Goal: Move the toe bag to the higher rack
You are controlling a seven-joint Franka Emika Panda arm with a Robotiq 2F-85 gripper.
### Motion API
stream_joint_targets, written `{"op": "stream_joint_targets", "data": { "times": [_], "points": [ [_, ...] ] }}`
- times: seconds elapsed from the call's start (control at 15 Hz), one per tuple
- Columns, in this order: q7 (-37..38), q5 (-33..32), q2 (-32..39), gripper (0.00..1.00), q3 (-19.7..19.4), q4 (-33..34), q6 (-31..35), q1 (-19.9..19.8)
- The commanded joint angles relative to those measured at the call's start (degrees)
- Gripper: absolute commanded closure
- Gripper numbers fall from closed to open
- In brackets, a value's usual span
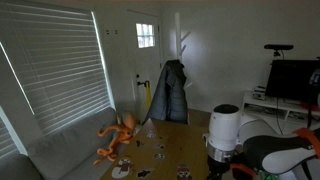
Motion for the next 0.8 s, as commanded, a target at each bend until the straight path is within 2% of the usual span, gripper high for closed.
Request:
{"op": "stream_joint_targets", "data": {
  "times": [0.0,0.33,0.53,0.73],
  "points": [
    [0.1,-0.2,0.0,0.0,-0.3,0.1,-0.1,0.2],
    [0.1,-0.2,0.0,0.0,-0.3,0.1,-0.1,0.2],
    [1.1,-2.4,0.1,0.0,-4.7,0.1,2.7,-6.8],
    [0.1,-9.6,-0.1,0.0,-9.6,2.2,4.6,-16.1]
  ]
}}
